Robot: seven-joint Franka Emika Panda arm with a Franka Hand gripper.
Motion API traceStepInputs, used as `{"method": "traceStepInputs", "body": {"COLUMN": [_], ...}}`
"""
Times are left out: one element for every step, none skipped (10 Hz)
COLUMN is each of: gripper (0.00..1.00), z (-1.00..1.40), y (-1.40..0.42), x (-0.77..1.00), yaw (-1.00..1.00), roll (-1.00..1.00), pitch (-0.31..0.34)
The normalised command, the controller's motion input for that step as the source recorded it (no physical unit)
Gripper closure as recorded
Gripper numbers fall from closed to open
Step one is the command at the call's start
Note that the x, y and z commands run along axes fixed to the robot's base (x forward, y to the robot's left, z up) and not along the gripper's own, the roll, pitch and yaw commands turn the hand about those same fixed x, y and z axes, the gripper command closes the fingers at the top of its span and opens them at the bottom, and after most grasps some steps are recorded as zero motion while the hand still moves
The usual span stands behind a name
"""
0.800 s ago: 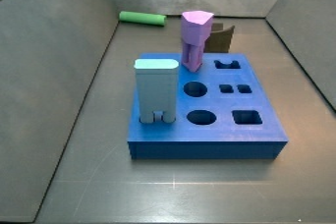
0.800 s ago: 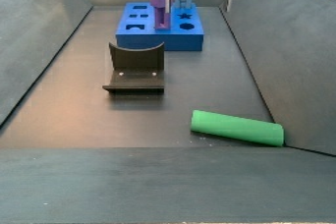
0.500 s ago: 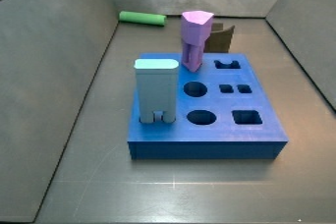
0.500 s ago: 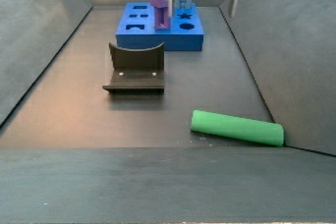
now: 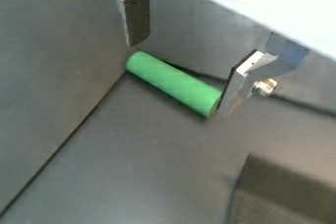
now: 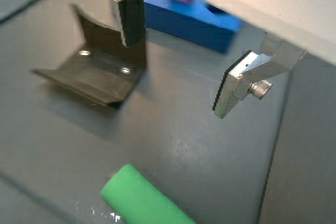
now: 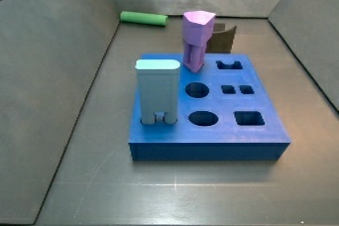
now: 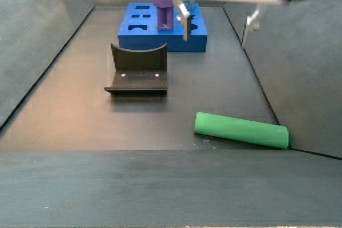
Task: Pick up the oval object. Move up. Place the oval object on the fixture. Regrasp the oval object. Move to above the board. Insert the oval object.
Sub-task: Pick up the oval object.
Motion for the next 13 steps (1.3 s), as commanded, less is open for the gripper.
{"method": "traceStepInputs", "body": {"gripper": [0.00, 0.00, 0.00, 0.00, 0.00, 0.00, 0.00, 0.00, 0.00, 0.00, 0.00, 0.00, 0.00], "z": [-0.55, -0.57, -0.55, -0.37, -0.37, -0.36, -0.27, -0.22, -0.15, -0.14, -0.14, -0.14, -0.13], "y": [0.00, 0.00, 0.00, 0.22, 0.50, 0.50, 0.41, 0.38, 0.23, 0.15, 0.15, 0.15, 0.15], "x": [-0.18, -0.17, -0.13, 0.00, 0.00, 0.03, 0.13, 0.15, 0.23, 0.29, 0.29, 0.29, 0.29], "yaw": [-1.00, -1.00, -1.00, -0.80, -0.53, -0.52, -0.61, -0.66, -0.78, -0.85, -0.86, -0.86, -0.85], "roll": [0.04, 0.02, 0.00, 0.00, 0.00, 0.00, 0.00, 0.00, 0.00, 0.00, 0.00, 0.00, 0.00], "pitch": [0.000, 0.000, 0.000, -0.073, -0.059, -0.059, -0.093, -0.110, -0.114, -0.096, -0.094, -0.091, -0.099]}}
